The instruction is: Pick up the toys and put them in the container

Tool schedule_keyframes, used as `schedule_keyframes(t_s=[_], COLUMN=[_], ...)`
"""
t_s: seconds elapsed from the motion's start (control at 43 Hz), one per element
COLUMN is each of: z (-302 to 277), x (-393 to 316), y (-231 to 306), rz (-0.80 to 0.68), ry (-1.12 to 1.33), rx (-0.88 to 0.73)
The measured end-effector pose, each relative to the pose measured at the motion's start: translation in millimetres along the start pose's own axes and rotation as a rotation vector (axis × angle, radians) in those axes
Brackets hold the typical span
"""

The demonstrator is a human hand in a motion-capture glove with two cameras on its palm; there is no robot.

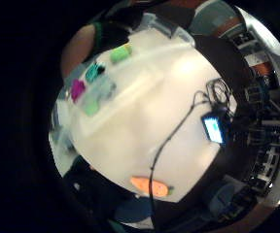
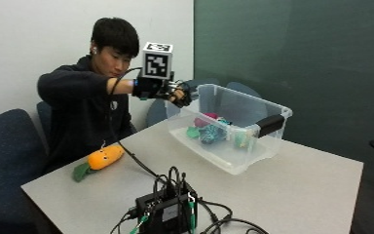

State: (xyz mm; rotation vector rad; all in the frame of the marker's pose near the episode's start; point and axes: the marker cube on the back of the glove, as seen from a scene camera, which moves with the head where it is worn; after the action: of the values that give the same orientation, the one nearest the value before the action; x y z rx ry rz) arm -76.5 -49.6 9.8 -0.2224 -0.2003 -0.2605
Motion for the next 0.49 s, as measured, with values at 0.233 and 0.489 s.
schedule_keyframes(t_s=[0.233,0.489], z=[62.2,162.9], x=[32.4,73.0], y=[127.6,222.4], rz=[-0.143,0.007], ry=[0.197,0.176], rx=[-0.109,-0.070])
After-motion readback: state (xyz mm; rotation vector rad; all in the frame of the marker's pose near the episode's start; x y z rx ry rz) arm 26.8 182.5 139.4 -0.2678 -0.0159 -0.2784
